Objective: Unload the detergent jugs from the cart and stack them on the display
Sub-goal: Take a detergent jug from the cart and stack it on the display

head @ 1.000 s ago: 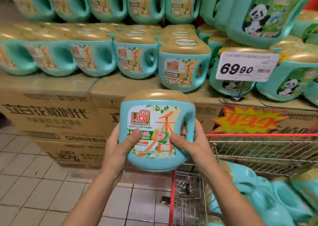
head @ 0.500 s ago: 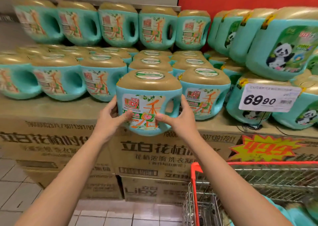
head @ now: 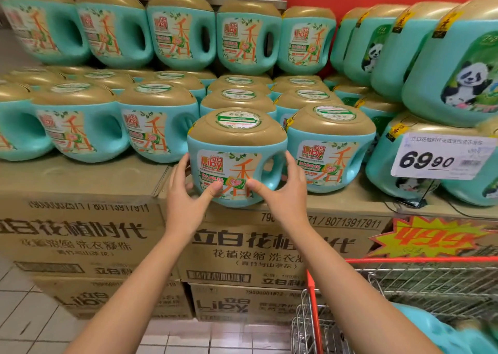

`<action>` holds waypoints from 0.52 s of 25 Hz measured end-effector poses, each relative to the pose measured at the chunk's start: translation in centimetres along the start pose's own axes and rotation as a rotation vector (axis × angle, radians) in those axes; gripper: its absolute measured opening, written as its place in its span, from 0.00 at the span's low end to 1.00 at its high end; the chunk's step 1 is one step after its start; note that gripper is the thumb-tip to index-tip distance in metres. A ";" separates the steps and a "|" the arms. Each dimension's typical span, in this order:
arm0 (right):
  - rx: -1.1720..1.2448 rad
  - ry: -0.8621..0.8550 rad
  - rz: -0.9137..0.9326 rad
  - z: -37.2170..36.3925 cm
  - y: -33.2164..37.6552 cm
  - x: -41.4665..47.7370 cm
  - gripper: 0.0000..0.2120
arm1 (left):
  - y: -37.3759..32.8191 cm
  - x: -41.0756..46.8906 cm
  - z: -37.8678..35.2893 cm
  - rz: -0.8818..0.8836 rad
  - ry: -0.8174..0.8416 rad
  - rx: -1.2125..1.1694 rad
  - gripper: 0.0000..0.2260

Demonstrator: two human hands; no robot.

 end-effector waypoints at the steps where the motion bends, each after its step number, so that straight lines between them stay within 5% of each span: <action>1: -0.011 -0.001 -0.010 0.0 -0.1 0.0 0.49 | 0.1 0.1 -0.2 -0.007 0.008 -0.015 0.39; 13: -0.147 -0.069 -0.093 -1.2 -0.1 0.6 0.44 | -0.5 0.9 -2.0 0.059 -0.086 -0.164 0.33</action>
Point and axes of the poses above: each hand's wrist, its own x-axis towards the middle knuckle, its own z-axis out of the back of the hand, y = z × x, the point moved 2 cm from there along x, towards the middle knuckle, and after that the axes turned 1 degree about z, right-handed, at the moved point
